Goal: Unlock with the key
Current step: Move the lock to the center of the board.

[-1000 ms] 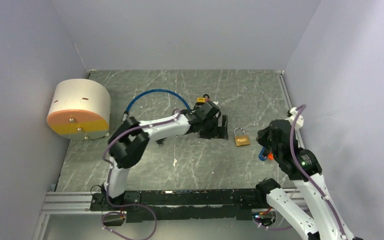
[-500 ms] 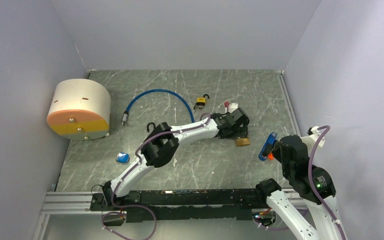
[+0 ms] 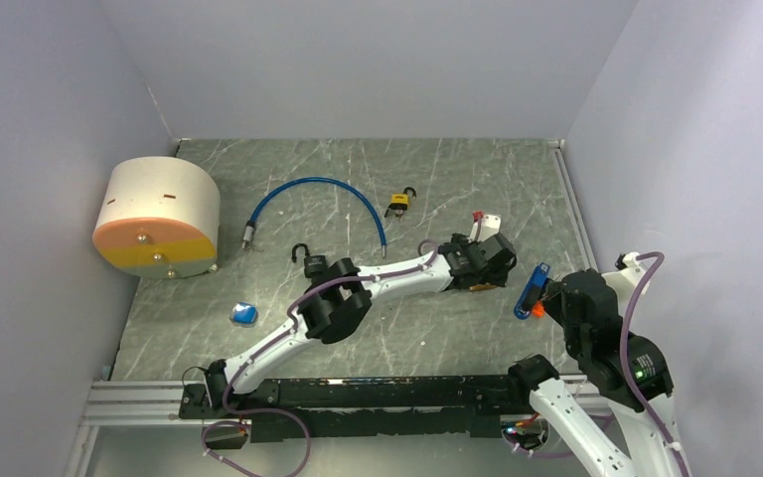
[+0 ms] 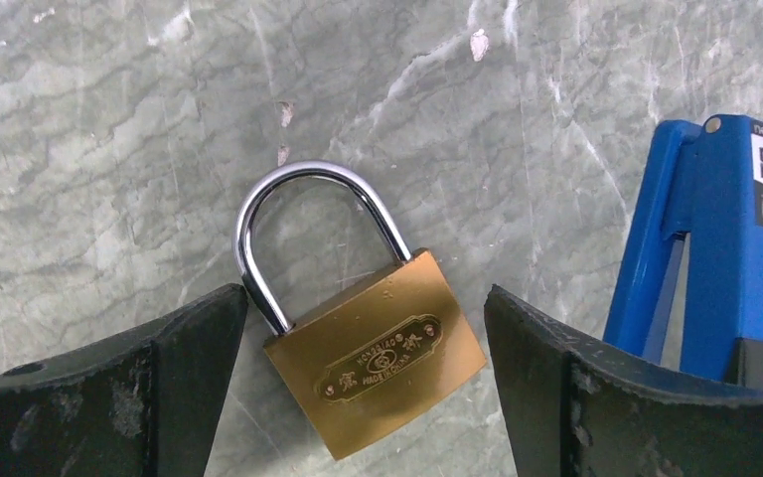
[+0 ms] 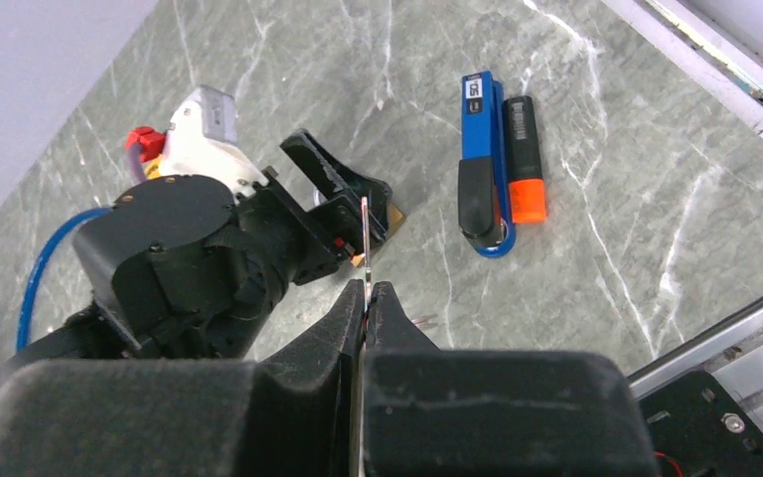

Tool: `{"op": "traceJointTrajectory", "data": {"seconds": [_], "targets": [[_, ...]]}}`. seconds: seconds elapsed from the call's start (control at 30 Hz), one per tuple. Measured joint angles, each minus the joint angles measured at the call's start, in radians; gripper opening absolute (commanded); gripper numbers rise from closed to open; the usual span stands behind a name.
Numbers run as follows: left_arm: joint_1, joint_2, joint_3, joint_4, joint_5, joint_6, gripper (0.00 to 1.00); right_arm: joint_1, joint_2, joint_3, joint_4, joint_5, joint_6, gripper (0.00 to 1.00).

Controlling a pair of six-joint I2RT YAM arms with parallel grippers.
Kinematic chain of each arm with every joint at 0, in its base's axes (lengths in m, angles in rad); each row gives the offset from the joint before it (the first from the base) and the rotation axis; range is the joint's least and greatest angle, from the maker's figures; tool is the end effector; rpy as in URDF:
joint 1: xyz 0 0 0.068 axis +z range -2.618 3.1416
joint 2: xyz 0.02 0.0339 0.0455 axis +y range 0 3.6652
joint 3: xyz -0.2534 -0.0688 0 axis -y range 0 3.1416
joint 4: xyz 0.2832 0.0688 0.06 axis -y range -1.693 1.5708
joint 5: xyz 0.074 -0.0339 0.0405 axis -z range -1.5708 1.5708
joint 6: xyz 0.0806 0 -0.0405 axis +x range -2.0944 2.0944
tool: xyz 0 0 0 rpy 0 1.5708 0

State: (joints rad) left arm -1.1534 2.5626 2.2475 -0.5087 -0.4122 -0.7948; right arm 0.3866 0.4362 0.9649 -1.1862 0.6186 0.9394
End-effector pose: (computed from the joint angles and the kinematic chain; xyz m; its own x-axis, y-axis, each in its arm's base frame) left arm 0.2810 -0.5541 0.1130 -0.7274 0.0271 -0.6857 0.2971 0.9132 -0.2790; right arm 0.1243 0.0001 0.3299 -0.2389 0.6128 -0.7533 0.5265 0.7336 0.4297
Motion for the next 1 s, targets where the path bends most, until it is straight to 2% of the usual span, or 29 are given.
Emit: {"op": "traceJointTrajectory", "data": {"seconds": [0.17, 0.37, 0.57, 0.8, 0.87, 1.0], "targets": [[-0.007, 0.010, -0.003, 0.022, -0.024, 0.073, 0.85, 0.000, -0.013, 0.025, -0.005, 0.001, 0.006, 0.00], [-0.022, -0.012, -0.085, 0.090, -0.096, 0.147, 0.60, 0.000, -0.013, 0.029, -0.005, -0.008, 0.007, 0.00], [-0.021, -0.190, -0.396, 0.193, -0.094, 0.146, 0.54, 0.000, 0.001, 0.024, 0.016, -0.044, 0.007, 0.00], [0.014, -0.458, -0.800, 0.227, -0.052, 0.071, 0.59, 0.000, 0.005, -0.060, 0.074, -0.113, 0.008, 0.00], [0.035, -0.526, -0.889, 0.217, -0.036, 0.036, 0.68, 0.000, 0.010, -0.090, 0.096, -0.137, 0.008, 0.00], [0.091, -0.642, -1.021, 0.177, 0.024, -0.035, 0.93, 0.000, 0.033, -0.142, 0.144, -0.190, 0.011, 0.00]]}}
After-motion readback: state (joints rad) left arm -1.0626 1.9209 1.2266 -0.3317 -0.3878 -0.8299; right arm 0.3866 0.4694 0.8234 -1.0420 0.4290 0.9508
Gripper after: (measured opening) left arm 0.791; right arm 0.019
